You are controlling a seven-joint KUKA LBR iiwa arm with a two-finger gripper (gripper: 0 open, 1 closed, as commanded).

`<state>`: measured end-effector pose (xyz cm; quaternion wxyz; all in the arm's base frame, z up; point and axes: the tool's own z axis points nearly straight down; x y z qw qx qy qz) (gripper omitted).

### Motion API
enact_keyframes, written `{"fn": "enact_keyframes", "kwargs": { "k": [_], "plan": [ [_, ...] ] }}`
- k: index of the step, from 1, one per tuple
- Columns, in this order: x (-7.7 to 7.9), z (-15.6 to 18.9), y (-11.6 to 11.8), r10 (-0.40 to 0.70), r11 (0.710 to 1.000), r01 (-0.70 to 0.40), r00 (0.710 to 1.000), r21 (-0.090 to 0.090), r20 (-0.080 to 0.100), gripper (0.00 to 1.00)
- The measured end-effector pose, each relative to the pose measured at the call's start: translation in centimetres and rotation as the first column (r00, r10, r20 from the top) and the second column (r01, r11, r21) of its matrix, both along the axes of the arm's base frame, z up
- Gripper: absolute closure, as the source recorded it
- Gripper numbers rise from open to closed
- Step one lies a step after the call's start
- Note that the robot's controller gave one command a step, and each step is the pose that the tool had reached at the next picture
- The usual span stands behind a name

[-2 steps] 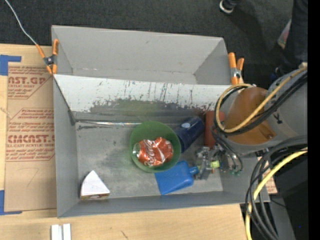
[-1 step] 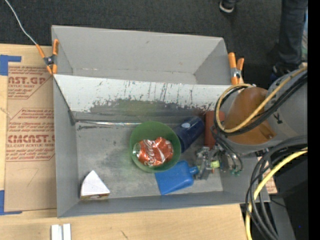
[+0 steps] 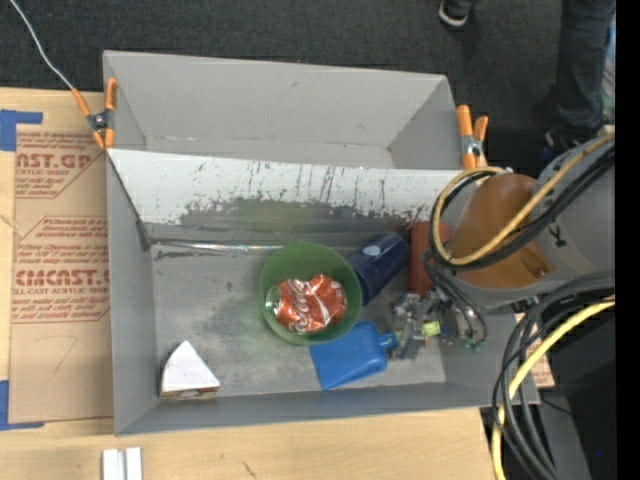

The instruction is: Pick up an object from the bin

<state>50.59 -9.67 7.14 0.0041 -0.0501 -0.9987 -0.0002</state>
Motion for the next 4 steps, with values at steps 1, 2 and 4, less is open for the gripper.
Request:
{"fn": "enact_keyframes", "kwargs": {
  "k": [1,2,4],
  "plan": [
    [-2.5,3.6,0.0,0.027,1.000,-0.027,1.000,-0.001,0.002,1.00],
    [-2.5,3.8,0.1,0.025,1.000,-0.025,1.000,0.000,-0.001,1.00],
    [-1.7,-0.2,-3.0,0.119,0.993,-0.119,0.993,0.001,-0.003,1.00]
  ]
}}
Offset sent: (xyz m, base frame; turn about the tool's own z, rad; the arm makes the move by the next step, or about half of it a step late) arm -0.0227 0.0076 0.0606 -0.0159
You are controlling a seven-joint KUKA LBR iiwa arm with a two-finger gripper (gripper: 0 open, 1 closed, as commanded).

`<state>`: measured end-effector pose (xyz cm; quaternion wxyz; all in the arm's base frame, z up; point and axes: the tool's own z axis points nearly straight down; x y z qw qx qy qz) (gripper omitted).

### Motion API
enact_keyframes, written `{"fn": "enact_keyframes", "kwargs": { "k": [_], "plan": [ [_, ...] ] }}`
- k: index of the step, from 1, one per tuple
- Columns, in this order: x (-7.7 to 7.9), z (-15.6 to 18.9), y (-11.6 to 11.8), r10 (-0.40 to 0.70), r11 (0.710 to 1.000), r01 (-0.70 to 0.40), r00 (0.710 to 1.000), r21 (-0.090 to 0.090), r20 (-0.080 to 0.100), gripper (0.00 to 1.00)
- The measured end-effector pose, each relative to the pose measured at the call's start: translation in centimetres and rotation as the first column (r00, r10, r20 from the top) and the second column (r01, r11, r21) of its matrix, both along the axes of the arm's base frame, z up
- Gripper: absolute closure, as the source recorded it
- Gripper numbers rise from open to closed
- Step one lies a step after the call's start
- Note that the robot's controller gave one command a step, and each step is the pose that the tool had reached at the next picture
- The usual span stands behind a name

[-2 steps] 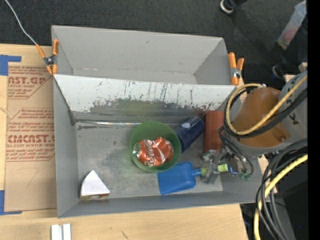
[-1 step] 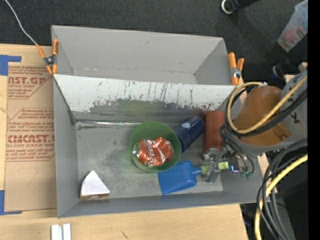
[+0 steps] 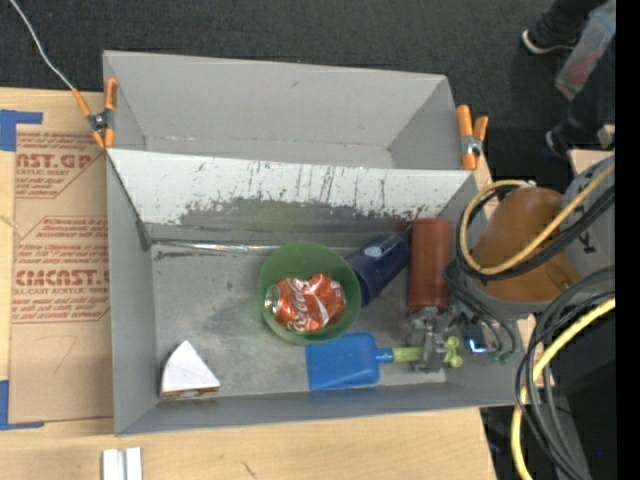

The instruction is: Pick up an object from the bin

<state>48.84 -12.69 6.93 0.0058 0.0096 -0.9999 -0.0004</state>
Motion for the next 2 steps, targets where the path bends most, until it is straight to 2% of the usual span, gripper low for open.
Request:
{"fn": "enact_keyframes", "kwargs": {
  "k": [1,2],
  "plan": [
    [0.0,8.4,1.1,-0.021,1.000,0.021,1.000,0.001,0.001,1.00],
    [1.4,14.7,-1.5,-0.010,1.000,0.010,1.000,-0.002,0.008,1.00]
  ]
}}
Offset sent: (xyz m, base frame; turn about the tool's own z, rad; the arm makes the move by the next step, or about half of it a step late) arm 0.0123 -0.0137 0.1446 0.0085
